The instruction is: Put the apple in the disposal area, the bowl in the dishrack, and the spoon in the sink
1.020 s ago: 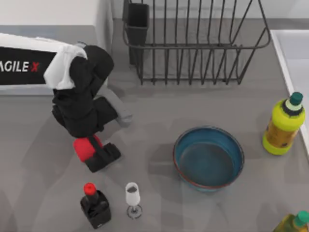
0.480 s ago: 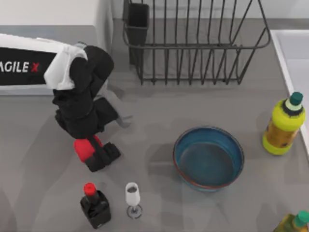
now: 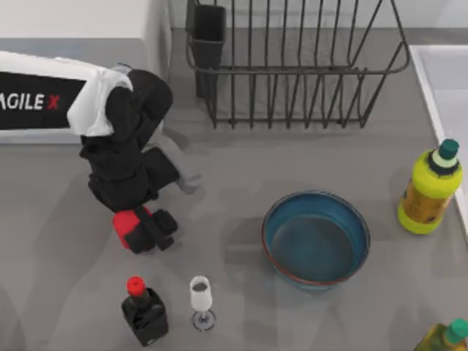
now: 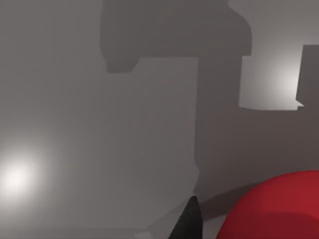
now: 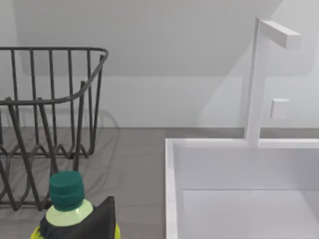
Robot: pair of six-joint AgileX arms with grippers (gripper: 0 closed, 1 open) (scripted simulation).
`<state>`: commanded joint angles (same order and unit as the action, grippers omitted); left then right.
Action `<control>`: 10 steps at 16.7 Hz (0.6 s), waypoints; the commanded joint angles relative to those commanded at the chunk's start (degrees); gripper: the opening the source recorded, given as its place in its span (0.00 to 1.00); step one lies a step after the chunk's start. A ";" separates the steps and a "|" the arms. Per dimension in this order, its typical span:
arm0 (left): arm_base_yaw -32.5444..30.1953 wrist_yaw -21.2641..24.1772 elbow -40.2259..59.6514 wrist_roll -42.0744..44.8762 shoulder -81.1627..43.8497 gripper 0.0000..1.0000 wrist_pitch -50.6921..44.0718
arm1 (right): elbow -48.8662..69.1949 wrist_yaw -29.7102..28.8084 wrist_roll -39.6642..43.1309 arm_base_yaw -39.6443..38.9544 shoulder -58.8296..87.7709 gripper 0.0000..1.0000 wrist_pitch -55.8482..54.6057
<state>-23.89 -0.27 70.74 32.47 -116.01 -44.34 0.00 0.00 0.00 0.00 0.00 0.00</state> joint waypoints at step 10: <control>-0.16 0.89 2.17 -0.47 1.74 0.00 -3.20 | 0.00 0.00 0.00 0.00 0.00 1.00 0.00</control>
<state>-24.05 0.62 72.90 32.01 -114.27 -47.54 0.00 0.00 0.00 0.00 0.00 0.00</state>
